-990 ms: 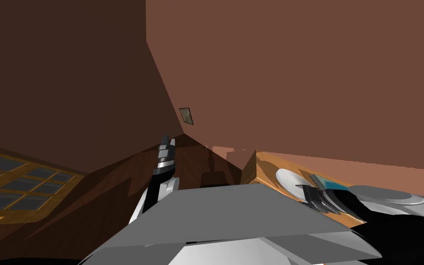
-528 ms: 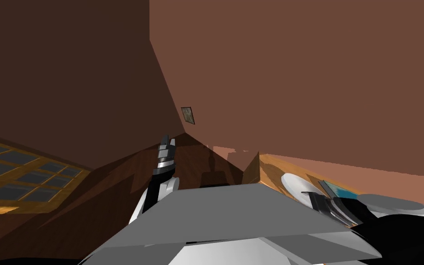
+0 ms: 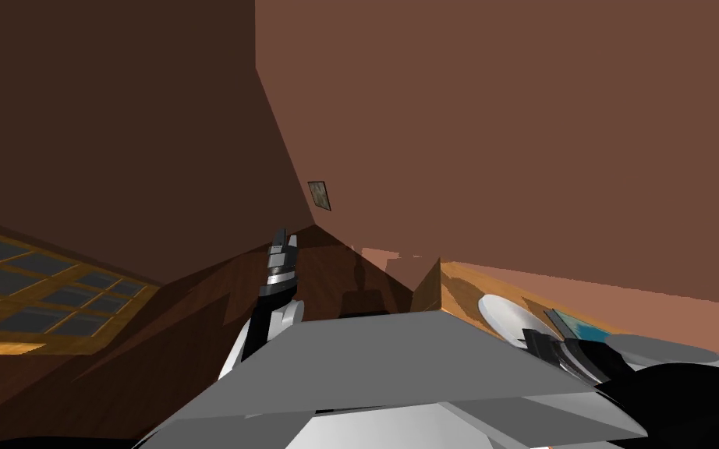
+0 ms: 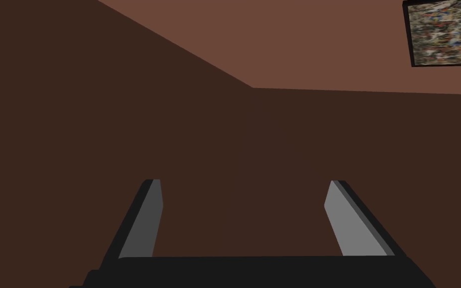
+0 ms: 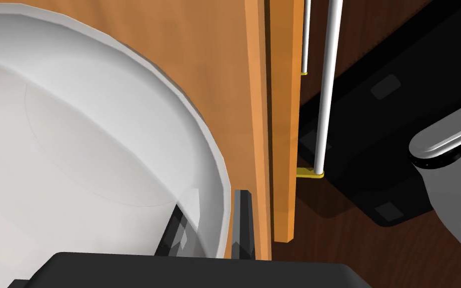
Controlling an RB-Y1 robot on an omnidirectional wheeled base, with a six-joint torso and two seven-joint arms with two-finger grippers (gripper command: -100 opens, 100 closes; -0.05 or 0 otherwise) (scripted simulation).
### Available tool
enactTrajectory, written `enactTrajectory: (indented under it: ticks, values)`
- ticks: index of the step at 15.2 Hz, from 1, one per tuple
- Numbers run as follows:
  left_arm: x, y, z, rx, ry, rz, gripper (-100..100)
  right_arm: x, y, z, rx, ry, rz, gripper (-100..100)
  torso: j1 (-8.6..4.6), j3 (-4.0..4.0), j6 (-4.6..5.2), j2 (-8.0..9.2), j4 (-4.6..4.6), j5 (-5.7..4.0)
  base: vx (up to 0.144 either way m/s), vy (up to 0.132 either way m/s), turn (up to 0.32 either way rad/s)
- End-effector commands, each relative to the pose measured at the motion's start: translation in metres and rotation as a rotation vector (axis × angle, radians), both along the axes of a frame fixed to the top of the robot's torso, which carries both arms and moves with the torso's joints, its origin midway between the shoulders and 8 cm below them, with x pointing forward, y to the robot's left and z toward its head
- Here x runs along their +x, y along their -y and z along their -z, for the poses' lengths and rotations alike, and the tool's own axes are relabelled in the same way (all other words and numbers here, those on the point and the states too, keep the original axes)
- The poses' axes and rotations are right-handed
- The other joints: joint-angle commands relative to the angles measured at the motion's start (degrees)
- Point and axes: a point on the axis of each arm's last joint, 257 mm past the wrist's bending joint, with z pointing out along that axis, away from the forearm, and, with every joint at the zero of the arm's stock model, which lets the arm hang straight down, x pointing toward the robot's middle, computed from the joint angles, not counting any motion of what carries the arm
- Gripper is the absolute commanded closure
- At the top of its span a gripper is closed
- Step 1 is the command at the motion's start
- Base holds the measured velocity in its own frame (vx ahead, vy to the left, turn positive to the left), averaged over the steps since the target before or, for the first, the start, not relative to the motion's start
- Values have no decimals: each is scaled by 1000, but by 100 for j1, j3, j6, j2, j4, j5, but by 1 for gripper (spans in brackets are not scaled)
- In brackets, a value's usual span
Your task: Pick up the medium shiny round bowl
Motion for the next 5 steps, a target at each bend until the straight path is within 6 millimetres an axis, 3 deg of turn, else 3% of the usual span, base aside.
enactTrajectory:
  ticks: [1,4,5]
  values:
    - [0,0,0,0,0,0,0,8,5,-11,-3,0,-10,100,0,0,0,0,0,0,-8,21,-74]
    - [0,0,0,0,0,0,0,18,8,-25,-6,-2,-26,100,23,5,7,8,2,12,-13,42,-126]
    - [0,0,0,0,0,0,0,13,8,-20,-6,-1,-19,100,27,5,6,8,2,15,-7,23,-40]
